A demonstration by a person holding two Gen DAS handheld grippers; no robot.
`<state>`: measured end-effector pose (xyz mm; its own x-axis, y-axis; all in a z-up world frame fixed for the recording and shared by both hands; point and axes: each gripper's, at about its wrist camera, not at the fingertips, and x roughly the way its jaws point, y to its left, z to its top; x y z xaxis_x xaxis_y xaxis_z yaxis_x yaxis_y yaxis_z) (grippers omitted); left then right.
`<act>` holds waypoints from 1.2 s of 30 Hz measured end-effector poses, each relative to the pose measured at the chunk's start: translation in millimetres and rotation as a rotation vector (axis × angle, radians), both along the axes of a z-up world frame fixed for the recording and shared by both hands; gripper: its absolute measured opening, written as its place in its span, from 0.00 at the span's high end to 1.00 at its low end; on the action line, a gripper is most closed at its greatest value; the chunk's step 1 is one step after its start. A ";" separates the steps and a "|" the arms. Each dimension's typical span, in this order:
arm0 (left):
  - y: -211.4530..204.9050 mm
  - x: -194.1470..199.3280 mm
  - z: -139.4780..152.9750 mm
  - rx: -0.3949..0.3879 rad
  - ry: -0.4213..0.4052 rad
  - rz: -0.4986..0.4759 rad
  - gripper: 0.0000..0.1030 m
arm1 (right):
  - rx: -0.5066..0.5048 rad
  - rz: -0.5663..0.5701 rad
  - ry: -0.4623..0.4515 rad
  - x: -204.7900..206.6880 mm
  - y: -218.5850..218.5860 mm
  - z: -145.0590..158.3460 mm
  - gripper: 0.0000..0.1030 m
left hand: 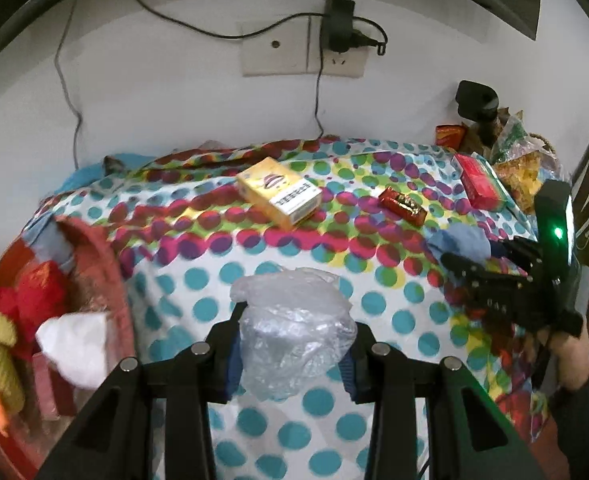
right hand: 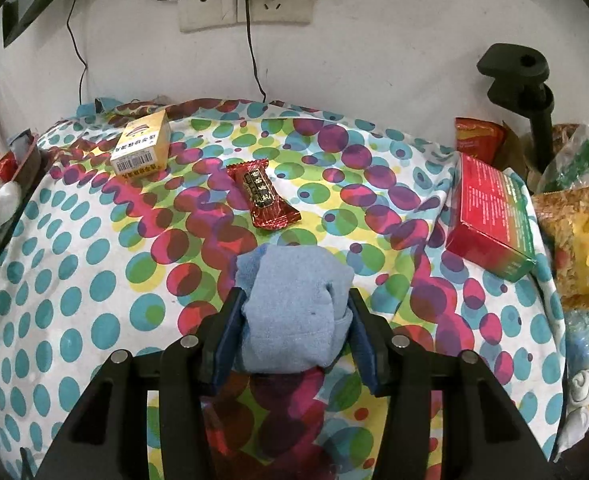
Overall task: Organize objects
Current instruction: 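Carry the plastic bag to the red tray and open the left gripper while the right holds the blue-grey sock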
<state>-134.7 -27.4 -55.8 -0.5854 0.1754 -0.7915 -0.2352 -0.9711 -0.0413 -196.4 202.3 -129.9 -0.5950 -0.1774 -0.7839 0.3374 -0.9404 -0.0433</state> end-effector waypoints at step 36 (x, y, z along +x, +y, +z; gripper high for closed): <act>-209.6 39.4 0.2 -0.114 -0.032 0.450 0.61 | -0.014 -0.005 -0.009 1.4 6.0 0.3 0.52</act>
